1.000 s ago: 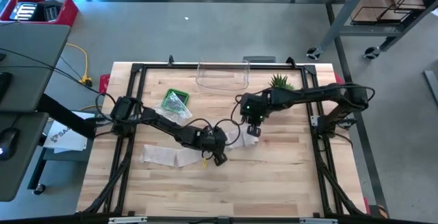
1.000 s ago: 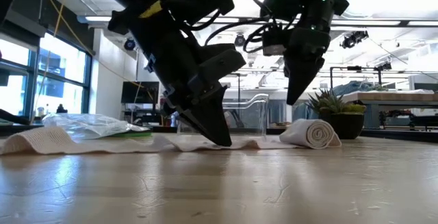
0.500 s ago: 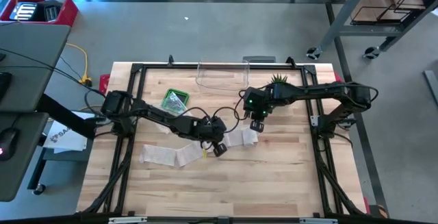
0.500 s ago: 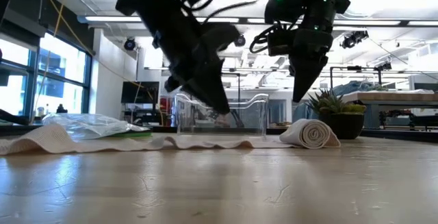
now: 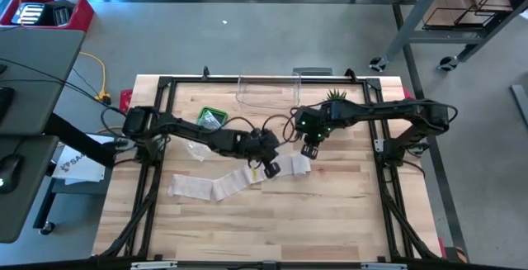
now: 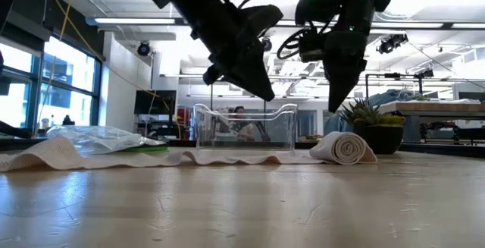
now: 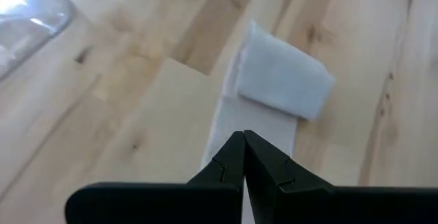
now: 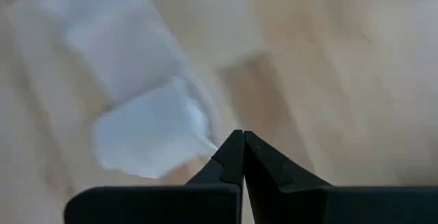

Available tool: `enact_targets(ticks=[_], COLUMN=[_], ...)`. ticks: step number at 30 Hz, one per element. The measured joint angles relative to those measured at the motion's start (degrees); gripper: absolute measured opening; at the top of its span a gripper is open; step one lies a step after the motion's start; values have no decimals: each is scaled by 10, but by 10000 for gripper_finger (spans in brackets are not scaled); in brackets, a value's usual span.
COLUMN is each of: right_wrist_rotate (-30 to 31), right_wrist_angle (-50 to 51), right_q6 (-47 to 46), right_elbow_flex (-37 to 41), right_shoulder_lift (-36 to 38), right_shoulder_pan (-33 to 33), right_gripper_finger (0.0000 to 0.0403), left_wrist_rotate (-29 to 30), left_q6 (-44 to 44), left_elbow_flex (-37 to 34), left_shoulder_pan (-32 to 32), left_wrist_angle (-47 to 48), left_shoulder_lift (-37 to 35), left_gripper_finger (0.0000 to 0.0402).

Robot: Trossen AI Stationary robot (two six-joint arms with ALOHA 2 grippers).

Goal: Roll bandage
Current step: Roll the bandage

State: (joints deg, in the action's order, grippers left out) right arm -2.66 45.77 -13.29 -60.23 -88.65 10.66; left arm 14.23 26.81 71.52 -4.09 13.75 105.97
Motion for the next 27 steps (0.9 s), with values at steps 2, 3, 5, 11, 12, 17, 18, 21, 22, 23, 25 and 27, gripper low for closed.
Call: enact_targets(ticks=[2, 3, 5, 11, 12, 17, 18, 21, 22, 23, 25, 27], right_wrist_rotate=[30, 32, 19, -139, -143, -173, -168, -128, -116, -104, -88, -70], right_wrist_angle=[38, 53, 57, -13, -21, -105, -130, -206, -234, -263, -310, -321], right_q6=[-64, -85, -115, -204, -217, -301, -321, -399, -424, -445, -482, -501], right_elbow_flex=[0, 1, 13, 111, 129, 205, 217, 241, 249, 255, 263, 264], right_shoulder_lift=[3, 3, 3, 4, 7, 36, 41, 45, 44, 43, 36, 31], right_shoulder_pan=[9, 16, 29, 43, 35, -15, -26, -54, -59, -66, -77, -86], right_gripper_finger=[0, 0, 0, 0, 0, 0, 0, 0, 0, 0, 0, 0], left_wrist_rotate=[-11, -17, -29, -75, -76, -81, -84, -86, -83, -81, -76, -71], left_q6=[-1, -1, -1, 6, 7, 32, 37, 63, 77, 85, 89, 85], left_elbow_flex=[2, 2, 2, 2, 2, 2, 2, 3, 5, 7, 7, 8], left_shoulder_pan=[15, 21, 33, 35, 30, 2, -2, -8, -7, -7, -4, -3], left_wrist_angle=[-1, -5, -21, -84, -88, -118, -127, -140, -139, -142, -136, -141], left_shoulder_lift=[0, 0, 0, 14, 16, 51, 62, 88, 95, 98, 100, 101], left_gripper_finger=[0, 0, 0, 0, 0, 0, 0, 0, 0, 0, 0, 0])
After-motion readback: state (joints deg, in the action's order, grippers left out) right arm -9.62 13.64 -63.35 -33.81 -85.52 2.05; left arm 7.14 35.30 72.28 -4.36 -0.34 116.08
